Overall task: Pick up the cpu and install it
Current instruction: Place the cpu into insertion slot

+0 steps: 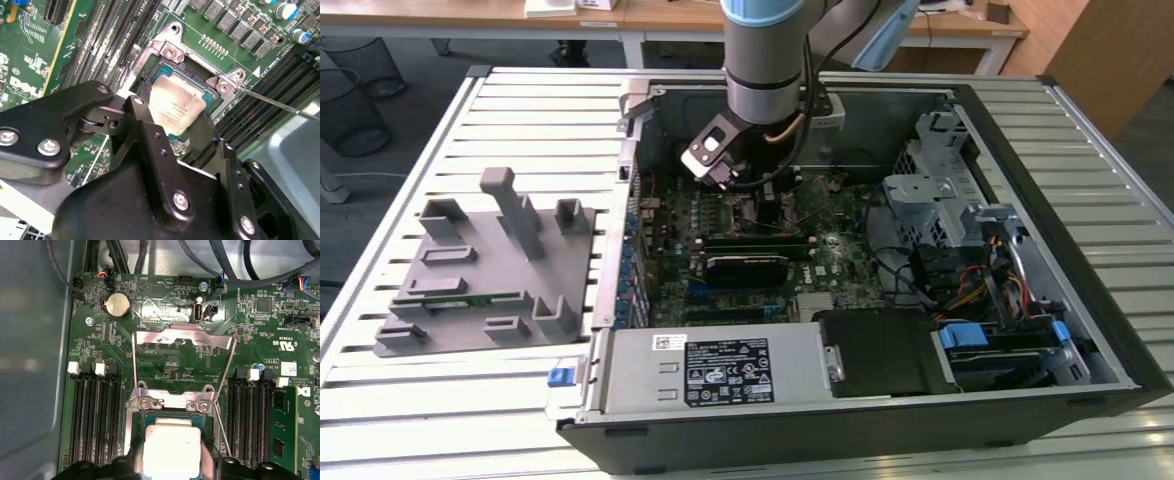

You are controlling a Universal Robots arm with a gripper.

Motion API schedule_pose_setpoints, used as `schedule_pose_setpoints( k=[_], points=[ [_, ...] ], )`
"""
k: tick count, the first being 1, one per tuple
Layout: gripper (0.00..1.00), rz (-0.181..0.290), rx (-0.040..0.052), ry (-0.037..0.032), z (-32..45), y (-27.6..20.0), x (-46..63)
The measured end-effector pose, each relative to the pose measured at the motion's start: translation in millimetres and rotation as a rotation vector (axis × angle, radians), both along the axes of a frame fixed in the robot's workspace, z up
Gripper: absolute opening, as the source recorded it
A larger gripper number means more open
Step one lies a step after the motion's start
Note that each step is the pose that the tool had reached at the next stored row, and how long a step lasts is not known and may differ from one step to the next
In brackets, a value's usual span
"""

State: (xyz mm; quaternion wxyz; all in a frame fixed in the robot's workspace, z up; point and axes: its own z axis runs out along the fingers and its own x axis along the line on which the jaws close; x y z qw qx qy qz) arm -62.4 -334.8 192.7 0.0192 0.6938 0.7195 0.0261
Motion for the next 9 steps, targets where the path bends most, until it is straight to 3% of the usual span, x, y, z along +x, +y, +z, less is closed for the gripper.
schedule_pose_setpoints(
  k=[1,2,9],
  points=[
    [0.54,0.000,-0.0003,0.0001,0.0,0.0,0.0],
    [0.60,0.000,-0.0005,0.0002,0.1,-0.1,0.0],
    [0.60,0.000,-0.0002,0.0004,5.6,-0.1,-0.1]
  ],
)
